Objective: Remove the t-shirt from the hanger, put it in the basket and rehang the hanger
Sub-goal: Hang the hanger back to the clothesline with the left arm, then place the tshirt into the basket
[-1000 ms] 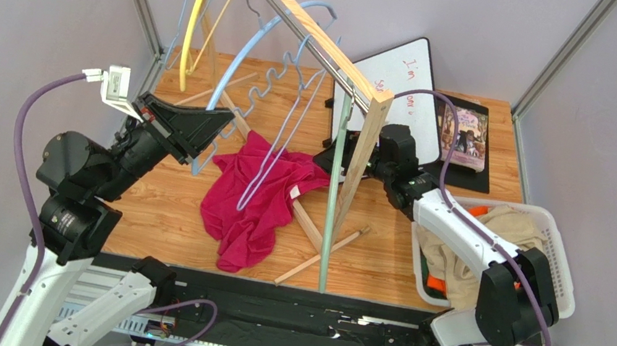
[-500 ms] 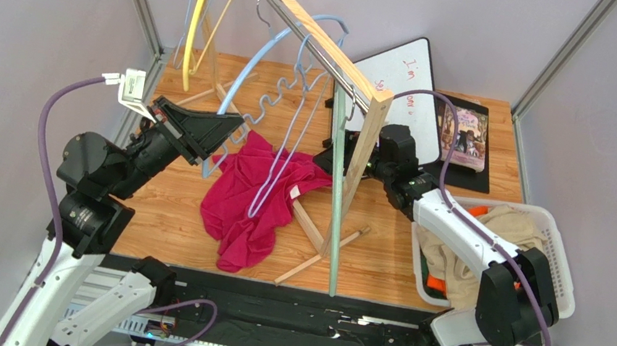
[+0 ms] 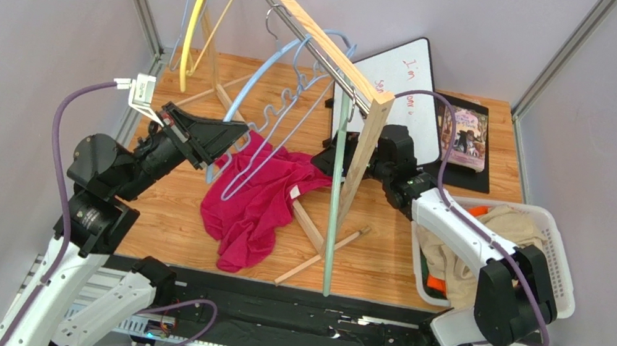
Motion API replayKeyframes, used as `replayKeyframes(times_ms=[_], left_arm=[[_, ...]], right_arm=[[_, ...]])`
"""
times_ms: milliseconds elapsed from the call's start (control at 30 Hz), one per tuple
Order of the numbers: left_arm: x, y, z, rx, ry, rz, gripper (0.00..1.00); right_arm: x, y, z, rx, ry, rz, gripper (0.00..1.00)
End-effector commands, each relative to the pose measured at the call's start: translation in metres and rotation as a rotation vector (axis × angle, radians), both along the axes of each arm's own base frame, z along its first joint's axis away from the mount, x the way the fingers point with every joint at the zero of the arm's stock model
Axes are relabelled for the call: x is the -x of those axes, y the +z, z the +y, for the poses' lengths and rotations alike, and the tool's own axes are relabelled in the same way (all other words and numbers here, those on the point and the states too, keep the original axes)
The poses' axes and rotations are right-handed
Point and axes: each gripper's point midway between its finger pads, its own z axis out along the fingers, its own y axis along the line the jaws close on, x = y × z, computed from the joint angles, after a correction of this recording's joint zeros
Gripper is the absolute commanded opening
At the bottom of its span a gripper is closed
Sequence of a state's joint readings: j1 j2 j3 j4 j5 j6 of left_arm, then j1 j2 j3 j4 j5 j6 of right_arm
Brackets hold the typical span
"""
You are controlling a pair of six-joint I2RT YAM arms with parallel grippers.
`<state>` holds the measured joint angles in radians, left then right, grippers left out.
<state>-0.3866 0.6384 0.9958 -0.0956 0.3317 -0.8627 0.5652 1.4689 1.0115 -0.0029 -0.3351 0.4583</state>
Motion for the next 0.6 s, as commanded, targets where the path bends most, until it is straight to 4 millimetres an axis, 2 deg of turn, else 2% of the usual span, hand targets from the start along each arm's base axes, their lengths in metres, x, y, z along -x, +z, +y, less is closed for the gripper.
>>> replayKeyframes(times_ms=[0, 33, 67, 133, 167, 233, 333, 367, 433, 467, 567], left_arm=[[0.015, 0.003, 0.008, -0.012, 0.011, -0.014, 0.32], [0.015, 0.001, 0.011, -0.021, 0.032, -0.014, 0.4], [0.017, -0.005, 0.014, -0.035, 0.047, 0.009, 0.44], [0.024, -0.004, 0.023, -0.053, 0.083, -0.008, 0.5], [0.027, -0.009, 0.027, -0.074, 0.097, 0.013, 0.51], [0.035, -0.01, 0.039, -0.098, 0.143, 0.001, 0.69], [0.049, -0.021, 0.059, -0.135, 0.219, 0.02, 0.7], [0.053, -0.03, 0.065, -0.152, 0.239, 0.047, 0.7], [0.063, -0.035, 0.08, -0.15, 0.298, 0.043, 0.7], [0.066, -0.046, 0.084, -0.167, 0.312, 0.067, 0.7], [0.08, -0.061, 0.098, -0.17, 0.357, 0.072, 0.7]], right_arm=[[-0.008, 0.003, 0.01, -0.012, 0.023, -0.024, 0.81], [-0.009, -0.001, 0.012, -0.012, 0.026, -0.009, 0.82], [-0.009, -0.006, 0.015, -0.009, 0.034, 0.009, 0.82], [-0.009, -0.013, 0.02, -0.012, 0.043, 0.035, 0.84], [-0.008, -0.024, 0.025, 0.0, 0.057, 0.06, 0.84], [-0.008, -0.028, 0.031, 0.008, 0.065, 0.075, 0.85], [-0.01, -0.047, 0.032, 0.048, 0.021, 0.15, 0.86], [-0.011, -0.053, 0.028, 0.055, -0.03, 0.195, 0.86], [-0.007, -0.059, 0.026, 0.054, -0.046, 0.222, 0.86], [-0.006, -0.061, 0.025, 0.06, -0.063, 0.223, 0.87], [0.001, -0.065, 0.018, 0.082, -0.093, 0.255, 0.87]])
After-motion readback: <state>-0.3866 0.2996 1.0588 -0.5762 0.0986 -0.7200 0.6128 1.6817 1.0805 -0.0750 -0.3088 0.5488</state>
